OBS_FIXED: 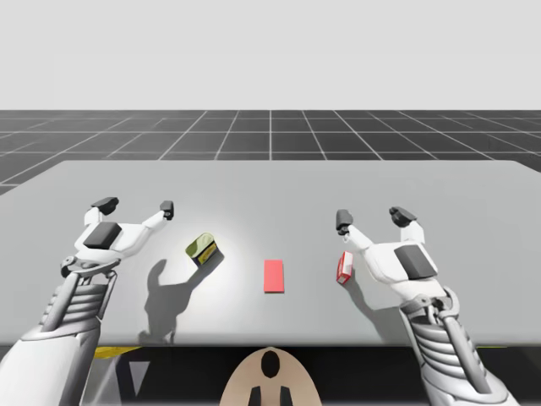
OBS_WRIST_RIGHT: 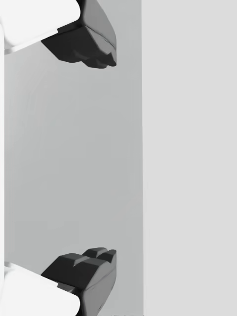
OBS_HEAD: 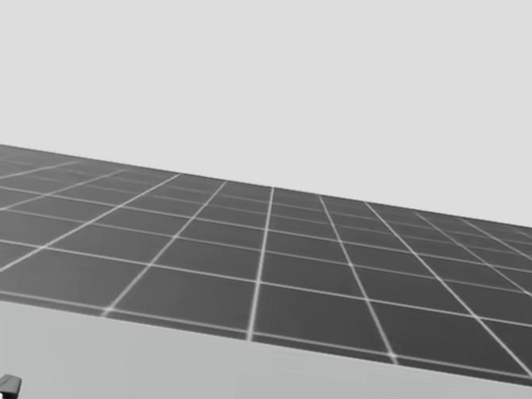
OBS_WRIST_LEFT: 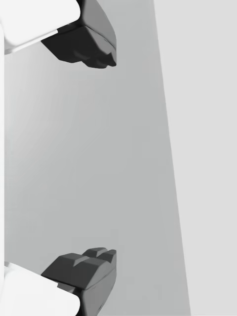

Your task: Look at the card. If it is red, pick the object on the left. If it is green, pick the object on the right.

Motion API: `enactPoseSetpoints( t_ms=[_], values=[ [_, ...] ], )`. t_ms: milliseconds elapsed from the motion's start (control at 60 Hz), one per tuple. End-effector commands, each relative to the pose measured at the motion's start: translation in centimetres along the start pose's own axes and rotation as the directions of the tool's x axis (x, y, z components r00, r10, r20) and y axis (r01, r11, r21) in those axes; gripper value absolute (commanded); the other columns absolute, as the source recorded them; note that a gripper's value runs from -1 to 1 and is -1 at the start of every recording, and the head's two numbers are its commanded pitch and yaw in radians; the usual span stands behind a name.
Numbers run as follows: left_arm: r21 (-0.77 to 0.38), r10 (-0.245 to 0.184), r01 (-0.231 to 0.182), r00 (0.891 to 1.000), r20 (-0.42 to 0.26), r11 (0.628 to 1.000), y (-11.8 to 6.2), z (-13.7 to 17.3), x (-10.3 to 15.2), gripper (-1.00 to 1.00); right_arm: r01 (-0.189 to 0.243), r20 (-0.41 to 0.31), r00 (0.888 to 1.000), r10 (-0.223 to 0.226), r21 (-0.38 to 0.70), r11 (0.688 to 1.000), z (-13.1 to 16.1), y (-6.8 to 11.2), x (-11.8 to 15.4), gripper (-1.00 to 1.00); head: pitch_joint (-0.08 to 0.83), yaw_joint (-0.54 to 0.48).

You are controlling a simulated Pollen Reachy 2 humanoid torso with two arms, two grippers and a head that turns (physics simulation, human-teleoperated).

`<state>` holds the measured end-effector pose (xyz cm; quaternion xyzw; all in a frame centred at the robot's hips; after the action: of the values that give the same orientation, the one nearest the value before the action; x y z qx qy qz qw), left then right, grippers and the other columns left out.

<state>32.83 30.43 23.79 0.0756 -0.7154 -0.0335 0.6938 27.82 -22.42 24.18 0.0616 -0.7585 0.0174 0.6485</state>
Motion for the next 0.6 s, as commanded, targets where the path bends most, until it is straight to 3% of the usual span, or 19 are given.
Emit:
enactPoseSetpoints(
  t_ms=[17,167,600],
  values=[
    [0.003,-0.001,0.002,1.0,-0.002,1.0,0.06,-0.01,-0.03,-1.0,0.058,-0.007,0.998,-0.058,-0.023,0.998,0.43,0.82,-0.33,-1.0,0.008,0.01],
    [0.002,0.001,-0.001,1.0,-0.004,1.0,0.04,0.01,-0.04,-1.0,0.053,0.001,0.999,-0.053,-0.006,0.999,0.37,0.92,-0.3,-1.0,0.063,0.0],
    [-0.002,-0.005,0.005,1.0,-0.008,1.0,0.04,-0.2,-0.18,-1.0,0.03,-0.009,1.0,-0.03,-0.018,0.999,-0.11,0.57,-0.92,-1.0,0.457,0.01]
  ],
)
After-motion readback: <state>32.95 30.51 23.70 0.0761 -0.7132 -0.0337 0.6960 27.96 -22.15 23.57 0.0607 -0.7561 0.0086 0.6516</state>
